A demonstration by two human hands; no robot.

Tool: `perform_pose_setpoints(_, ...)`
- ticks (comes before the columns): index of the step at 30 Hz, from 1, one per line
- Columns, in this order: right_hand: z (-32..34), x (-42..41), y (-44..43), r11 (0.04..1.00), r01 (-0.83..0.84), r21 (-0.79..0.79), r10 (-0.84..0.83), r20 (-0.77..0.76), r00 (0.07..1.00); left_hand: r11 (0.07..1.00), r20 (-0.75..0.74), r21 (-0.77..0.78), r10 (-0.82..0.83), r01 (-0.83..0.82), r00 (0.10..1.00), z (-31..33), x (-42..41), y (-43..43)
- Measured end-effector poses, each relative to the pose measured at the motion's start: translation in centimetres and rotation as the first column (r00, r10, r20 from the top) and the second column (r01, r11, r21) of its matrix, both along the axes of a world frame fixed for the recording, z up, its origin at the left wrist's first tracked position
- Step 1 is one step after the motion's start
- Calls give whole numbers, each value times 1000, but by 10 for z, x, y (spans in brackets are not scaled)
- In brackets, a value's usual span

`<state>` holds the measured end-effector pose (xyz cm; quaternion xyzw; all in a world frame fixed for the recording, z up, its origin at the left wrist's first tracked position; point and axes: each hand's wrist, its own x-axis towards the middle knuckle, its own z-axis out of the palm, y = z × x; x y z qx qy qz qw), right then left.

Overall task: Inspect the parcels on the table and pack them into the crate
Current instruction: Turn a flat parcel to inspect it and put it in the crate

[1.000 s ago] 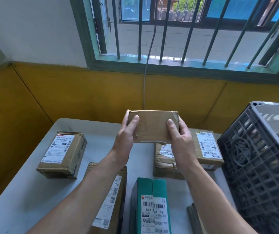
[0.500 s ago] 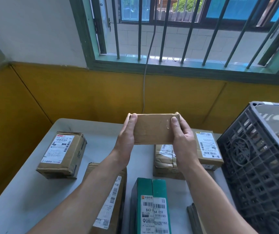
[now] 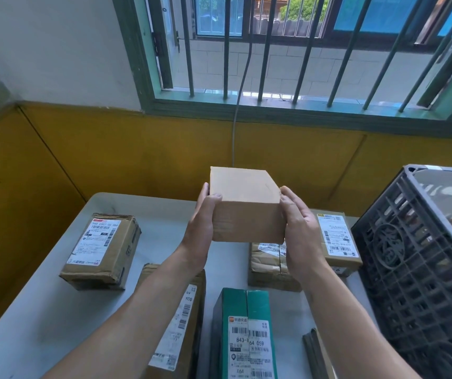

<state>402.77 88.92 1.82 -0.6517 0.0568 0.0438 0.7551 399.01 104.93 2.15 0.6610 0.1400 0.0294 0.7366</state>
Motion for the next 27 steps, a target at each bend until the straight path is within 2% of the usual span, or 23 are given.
perform_pose_setpoints(5, 0, 0, -1, 1000, -6, 8, 6, -23, 1000, 999, -51, -44, -17, 15, 999, 2, 2, 2)
perform_pose_setpoints(15, 0, 6, -1, 1000, -17, -27, 15, -72, 997, 998, -30, -11, -66, 65, 997, 1, 0, 1)
perform_pose_setpoints(27, -6, 8, -3, 996, -14, -86, 11, -30, 999, 998, -42, -69, -7, 5, 999, -3, -1, 4)
